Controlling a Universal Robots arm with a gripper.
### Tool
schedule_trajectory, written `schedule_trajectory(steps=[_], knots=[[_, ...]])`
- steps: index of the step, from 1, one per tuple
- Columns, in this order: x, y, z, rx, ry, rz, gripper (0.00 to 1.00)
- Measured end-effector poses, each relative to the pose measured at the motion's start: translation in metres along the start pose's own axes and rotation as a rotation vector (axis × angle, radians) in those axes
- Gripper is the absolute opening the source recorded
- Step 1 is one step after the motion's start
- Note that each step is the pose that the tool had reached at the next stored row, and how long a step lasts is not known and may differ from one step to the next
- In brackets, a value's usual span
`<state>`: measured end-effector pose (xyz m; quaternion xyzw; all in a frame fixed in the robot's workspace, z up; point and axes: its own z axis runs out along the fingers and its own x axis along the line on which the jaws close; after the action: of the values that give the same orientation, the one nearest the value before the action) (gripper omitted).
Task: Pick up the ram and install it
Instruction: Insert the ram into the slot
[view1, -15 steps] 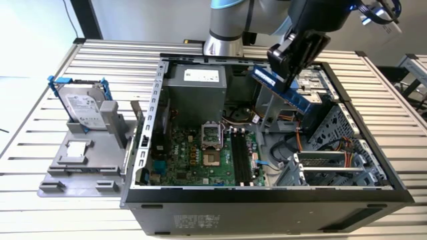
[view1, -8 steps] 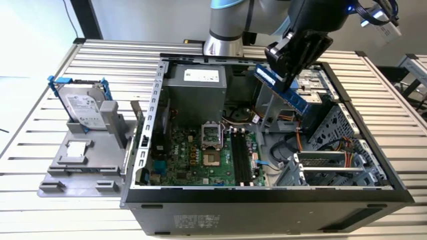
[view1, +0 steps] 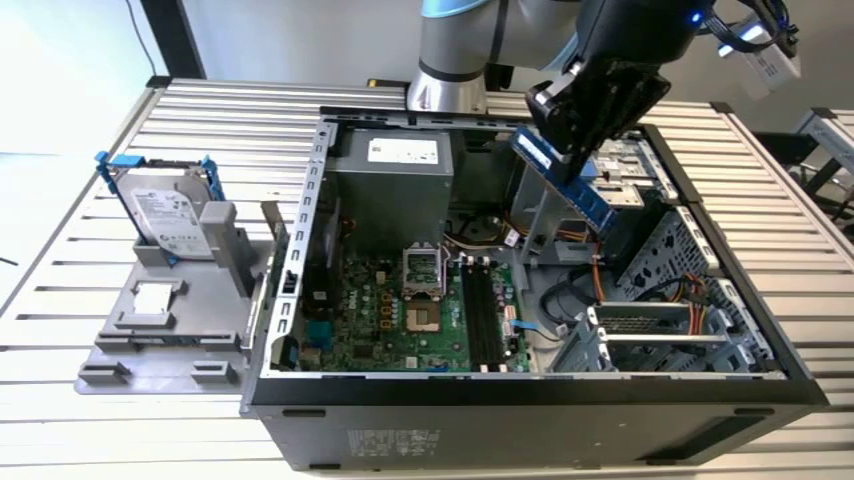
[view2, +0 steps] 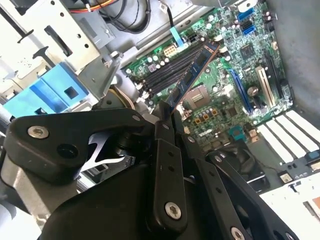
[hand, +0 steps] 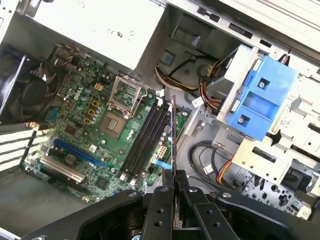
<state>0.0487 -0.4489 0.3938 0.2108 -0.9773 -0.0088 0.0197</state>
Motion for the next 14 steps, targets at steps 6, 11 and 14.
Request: schedule_trajectory(steps=[6, 11, 14], knots=[[0.0008, -0.0019, 0.0, -0.0019, -0.0014, 0.054, 0.0], [0.0019, -0.0041, 0.0, -0.0034, -0.0025, 0.097, 0.0], [0.0025, -0.0055, -0.0001, -0.0042, -0.0031, 0.123, 0.0]])
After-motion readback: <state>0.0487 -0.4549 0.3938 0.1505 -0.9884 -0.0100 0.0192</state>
